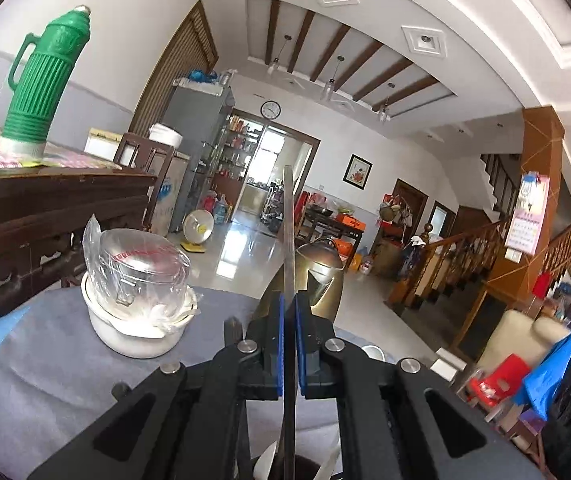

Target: Organize utensils

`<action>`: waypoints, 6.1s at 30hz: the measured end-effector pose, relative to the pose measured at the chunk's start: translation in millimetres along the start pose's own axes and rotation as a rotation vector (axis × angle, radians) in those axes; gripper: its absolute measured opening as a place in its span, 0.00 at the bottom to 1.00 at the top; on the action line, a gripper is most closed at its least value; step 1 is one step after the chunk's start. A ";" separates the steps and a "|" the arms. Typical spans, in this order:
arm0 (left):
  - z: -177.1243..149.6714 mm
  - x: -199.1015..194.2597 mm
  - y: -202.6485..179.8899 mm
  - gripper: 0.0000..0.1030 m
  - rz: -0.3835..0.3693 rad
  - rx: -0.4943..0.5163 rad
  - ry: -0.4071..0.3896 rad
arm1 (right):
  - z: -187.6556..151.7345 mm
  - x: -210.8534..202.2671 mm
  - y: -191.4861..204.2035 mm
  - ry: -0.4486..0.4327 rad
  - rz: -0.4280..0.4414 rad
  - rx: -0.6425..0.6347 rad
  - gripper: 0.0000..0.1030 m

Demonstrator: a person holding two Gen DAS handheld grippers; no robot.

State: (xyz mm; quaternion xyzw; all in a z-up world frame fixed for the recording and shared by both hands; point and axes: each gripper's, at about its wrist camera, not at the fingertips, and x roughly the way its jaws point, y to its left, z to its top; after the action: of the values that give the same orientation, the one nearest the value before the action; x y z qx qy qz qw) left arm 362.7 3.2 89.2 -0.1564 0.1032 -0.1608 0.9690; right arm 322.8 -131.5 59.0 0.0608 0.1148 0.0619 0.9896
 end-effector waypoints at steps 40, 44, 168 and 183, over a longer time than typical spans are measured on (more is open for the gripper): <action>-17.4 2.6 -5.3 0.05 0.090 0.022 -0.143 | -30.4 -11.3 -22.4 0.109 0.068 0.056 0.03; -28.6 5.0 -6.4 0.05 0.097 0.059 -0.131 | -31.3 -13.0 -23.6 0.108 0.074 0.068 0.03; -34.6 -282.1 -47.2 0.83 0.173 0.290 0.410 | -16.4 -222.1 -30.7 0.262 -0.153 0.198 0.06; -16.3 -315.0 -28.4 0.83 0.199 0.221 0.333 | -15.7 -214.3 0.5 0.294 -0.078 0.192 0.06</action>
State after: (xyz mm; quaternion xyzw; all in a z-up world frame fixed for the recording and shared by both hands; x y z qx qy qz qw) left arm 58.6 81.5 130.8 -0.0096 0.2583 -0.0980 0.9610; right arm 112.0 -158.6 90.9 0.1406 0.2661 0.0203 0.9534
